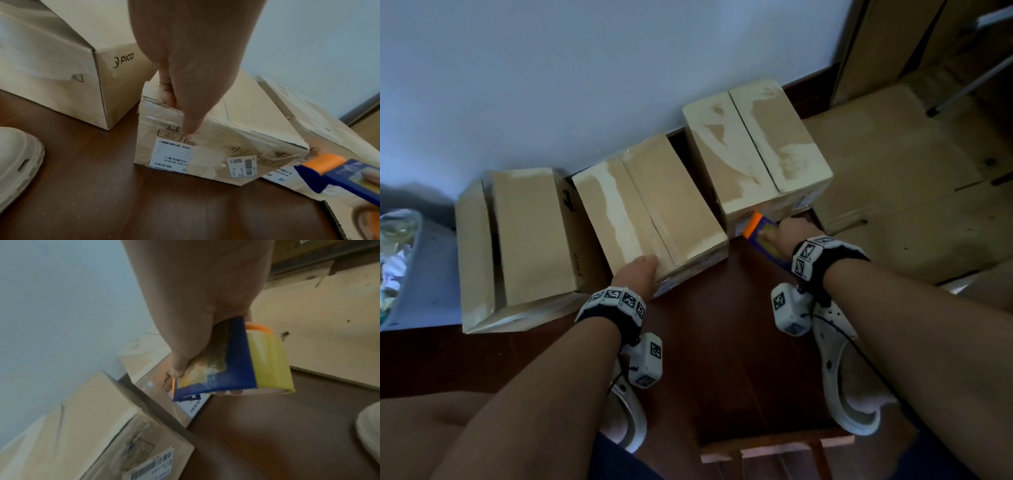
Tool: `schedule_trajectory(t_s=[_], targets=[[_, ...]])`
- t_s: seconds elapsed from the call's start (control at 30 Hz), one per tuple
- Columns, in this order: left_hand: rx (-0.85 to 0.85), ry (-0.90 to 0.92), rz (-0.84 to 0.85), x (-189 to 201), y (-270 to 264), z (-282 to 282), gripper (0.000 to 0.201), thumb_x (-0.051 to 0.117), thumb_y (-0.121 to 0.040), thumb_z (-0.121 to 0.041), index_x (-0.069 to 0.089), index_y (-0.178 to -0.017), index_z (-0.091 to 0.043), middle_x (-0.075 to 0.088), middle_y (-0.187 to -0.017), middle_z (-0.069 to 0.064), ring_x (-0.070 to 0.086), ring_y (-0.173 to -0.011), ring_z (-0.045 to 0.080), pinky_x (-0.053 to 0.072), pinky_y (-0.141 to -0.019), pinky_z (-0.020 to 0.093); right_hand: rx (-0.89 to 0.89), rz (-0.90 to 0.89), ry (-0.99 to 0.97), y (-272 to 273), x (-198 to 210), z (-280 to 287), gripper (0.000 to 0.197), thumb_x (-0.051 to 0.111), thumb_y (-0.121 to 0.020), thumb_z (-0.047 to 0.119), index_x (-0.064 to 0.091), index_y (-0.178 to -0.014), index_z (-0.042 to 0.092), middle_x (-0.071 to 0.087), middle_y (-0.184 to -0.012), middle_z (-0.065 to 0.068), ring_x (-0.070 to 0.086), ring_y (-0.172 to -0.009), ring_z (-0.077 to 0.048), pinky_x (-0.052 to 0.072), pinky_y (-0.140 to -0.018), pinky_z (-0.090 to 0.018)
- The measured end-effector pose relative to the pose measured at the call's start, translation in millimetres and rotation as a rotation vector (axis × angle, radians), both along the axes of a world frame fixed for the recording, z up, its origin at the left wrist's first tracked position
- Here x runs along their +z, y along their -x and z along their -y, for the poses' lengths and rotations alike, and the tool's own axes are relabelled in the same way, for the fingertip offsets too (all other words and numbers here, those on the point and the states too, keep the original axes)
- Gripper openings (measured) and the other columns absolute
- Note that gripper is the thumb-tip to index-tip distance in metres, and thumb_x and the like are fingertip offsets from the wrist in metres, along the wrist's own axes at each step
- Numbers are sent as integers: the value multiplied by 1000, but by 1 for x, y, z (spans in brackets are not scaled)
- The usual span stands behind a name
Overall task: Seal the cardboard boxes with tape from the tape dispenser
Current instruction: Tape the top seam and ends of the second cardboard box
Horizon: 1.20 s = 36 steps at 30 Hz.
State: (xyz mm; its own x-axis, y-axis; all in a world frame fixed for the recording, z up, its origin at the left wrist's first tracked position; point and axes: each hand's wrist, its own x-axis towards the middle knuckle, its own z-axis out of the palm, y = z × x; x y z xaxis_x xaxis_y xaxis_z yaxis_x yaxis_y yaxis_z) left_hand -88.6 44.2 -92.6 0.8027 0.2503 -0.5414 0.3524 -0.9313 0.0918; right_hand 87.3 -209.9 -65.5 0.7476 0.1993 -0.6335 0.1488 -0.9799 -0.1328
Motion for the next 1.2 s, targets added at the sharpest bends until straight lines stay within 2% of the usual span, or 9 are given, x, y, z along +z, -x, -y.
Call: schedule_trajectory(t_s=[0.17, 0.27, 0.37, 0.43, 0.53, 0.73, 0.9, 1.03, 1.2], targets=[[-6, -7, 27, 6, 1, 3, 22, 58, -89, -17, 49, -109, -12, 56, -110, 10, 57, -98, 28, 46, -80, 35, 40, 146, -28, 7, 13, 14, 59, 40, -95, 59, 45, -62, 10, 47, -56, -8, 47, -49, -23, 36, -47, -30], [-16, -12, 20, 10, 7, 8, 19, 56, -90, -18, 49, -107, -12, 56, -109, 9, 57, -97, 27, 47, -79, 35, 22, 258, -159, 14, 26, 7, 58, 40, -90, 63, 49, -66, 11, 54, -61, -9, 54, -54, -26, 41, -52, -30], [-87, -2, -35, 12, 14, 9, 21, 53, -93, -21, 48, -111, -10, 55, -113, 10, 56, -103, 29, 47, -84, 37, 93, 322, -300, 20, 38, -19, 53, 42, -87, 64, 52, -85, 12, 58, -75, -8, 58, -66, -28, 47, -60, -34], [-158, 16, -65, 14, 15, 4, 20, 52, -93, -19, 50, -110, -10, 55, -114, 11, 56, -104, 30, 47, -87, 38, 162, 271, -341, 25, 43, -43, 44, 47, -88, 54, 45, -102, 11, 57, -85, -8, 57, -74, -30, 50, -66, -39], [-229, 65, -87, 15, 16, -5, 18, 52, -91, -19, 52, -107, -9, 55, -111, 12, 56, -102, 30, 45, -85, 36, 360, 241, -293, 34, 44, -82, 44, 50, -93, 36, 37, -120, 5, 57, -91, -11, 56, -76, -30, 43, -66, -35], [-224, 118, -62, 12, 20, -10, 23, 54, -90, -23, 52, -107, -8, 53, -110, 14, 55, -101, 32, 42, -81, 38, 632, 283, -221, 45, 19, -136, 39, 46, -96, 21, 36, -130, 6, 63, -106, -12, 58, -102, -33, 29, -103, -45], [-216, 111, -34, 12, 22, -10, 24, 57, -89, -23, 53, -107, -8, 53, -109, 13, 56, -100, 31, 44, -80, 37, 546, 320, -409, 38, 23, -139, 39, 58, -90, 34, 50, -120, 9, 54, -119, -12, 50, -111, -30, 41, -92, -41], [-196, 101, -25, 11, 23, -8, 27, 58, -89, -25, 52, -108, -7, 52, -111, 13, 55, -103, 31, 43, -82, 37, 362, 386, -679, 32, 38, -114, 16, 52, -92, 18, 54, -106, 10, 55, -103, -7, 54, -94, -26, 45, -78, -37], [-125, 84, -1, 16, 23, -1, 35, 58, -89, -43, 53, -102, -10, 55, -106, 10, 55, -99, 27, 45, -81, 37, 410, 246, -624, 43, 37, -76, 11, 54, -88, 15, 62, -95, 18, 62, -87, 1, 60, -84, -22, 50, -73, -35]])
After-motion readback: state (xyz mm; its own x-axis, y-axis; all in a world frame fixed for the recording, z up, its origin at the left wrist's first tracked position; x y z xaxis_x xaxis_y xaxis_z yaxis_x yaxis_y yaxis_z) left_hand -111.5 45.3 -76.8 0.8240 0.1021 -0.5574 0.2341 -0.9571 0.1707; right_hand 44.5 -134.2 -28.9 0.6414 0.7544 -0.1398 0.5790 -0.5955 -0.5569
